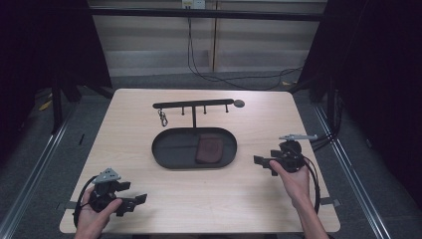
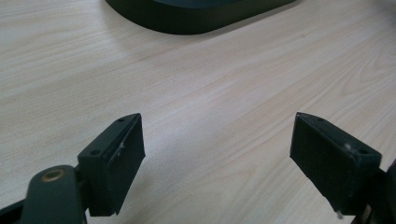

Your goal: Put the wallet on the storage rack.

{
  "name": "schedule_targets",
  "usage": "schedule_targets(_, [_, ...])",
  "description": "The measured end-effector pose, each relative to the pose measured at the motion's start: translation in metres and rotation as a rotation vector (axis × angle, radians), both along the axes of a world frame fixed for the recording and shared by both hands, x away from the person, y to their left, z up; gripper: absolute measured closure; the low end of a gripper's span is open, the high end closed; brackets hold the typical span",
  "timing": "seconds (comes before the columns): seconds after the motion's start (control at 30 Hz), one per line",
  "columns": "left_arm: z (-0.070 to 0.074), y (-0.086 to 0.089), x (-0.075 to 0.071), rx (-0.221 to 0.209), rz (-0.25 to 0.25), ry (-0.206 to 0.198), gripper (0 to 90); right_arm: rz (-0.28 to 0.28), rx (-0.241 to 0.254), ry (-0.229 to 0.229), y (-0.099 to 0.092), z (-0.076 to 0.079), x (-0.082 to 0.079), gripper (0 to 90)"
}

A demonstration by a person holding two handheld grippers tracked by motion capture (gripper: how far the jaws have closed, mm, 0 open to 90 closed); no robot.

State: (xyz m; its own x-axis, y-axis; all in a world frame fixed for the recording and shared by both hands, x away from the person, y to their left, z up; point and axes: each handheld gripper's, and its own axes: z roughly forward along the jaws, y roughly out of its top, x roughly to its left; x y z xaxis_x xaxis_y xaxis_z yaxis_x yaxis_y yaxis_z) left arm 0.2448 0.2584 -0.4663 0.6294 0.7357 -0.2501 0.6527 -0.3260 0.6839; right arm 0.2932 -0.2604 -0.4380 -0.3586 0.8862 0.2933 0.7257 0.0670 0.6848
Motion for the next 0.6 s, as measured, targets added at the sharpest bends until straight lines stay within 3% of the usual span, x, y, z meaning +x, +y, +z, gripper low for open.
schedule_targets(0.23, [0.0, 0.0, 0.001, 0.0, -0.01, 0.007, 17.7, -0.004, -0.006, -0.006, -0.01, -0.008, -0.021, 18.3])
schedule_targets(0.6, [0.0, 0.0, 0.0, 0.002, -0.02, 0.004, 17.7, -0.008, -0.062, 0.006, -0.02, -0.023, -0.056, 18.3])
